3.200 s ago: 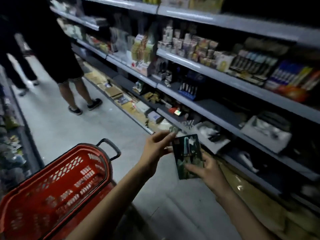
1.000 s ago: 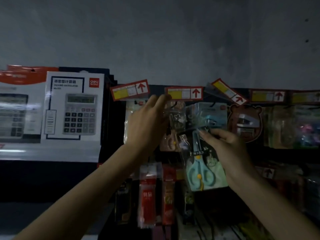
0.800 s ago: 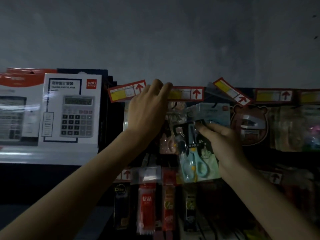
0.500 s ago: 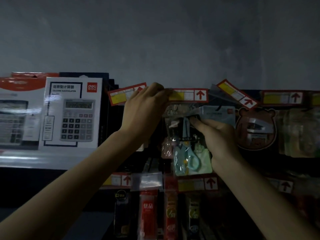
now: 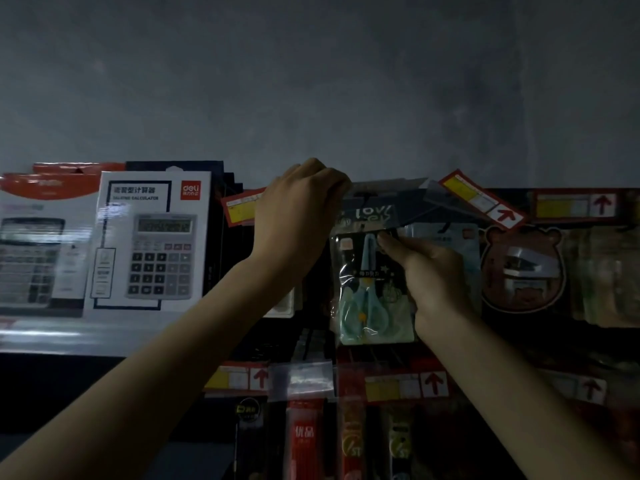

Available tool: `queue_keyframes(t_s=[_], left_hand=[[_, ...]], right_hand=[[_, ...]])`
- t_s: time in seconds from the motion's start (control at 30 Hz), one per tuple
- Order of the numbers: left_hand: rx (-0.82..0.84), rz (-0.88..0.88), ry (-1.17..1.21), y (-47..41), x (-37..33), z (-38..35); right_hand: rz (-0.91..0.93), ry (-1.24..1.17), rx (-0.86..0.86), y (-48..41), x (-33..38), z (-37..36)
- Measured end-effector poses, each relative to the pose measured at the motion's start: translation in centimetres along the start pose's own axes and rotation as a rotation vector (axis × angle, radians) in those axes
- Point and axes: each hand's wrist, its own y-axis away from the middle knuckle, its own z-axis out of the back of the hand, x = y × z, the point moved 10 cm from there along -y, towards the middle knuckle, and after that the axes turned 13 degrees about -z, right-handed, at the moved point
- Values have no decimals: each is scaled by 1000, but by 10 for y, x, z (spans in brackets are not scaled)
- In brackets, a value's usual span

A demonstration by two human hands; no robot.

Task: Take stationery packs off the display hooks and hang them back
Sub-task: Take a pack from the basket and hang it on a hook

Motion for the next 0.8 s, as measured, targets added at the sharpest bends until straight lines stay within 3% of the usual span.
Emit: queue_keyframes(t_s=[0.37,0.57,0.8], left_hand=[[-5,19,82,8,-6,6],[19,-15,16,17,-16,7],[122,137,47,58,-14,-5]], right_hand=[[-30,11,5,-7,-5,0],[-47,16,-4,-7,-7,4],[-55,101,-2,-1,-8,6]])
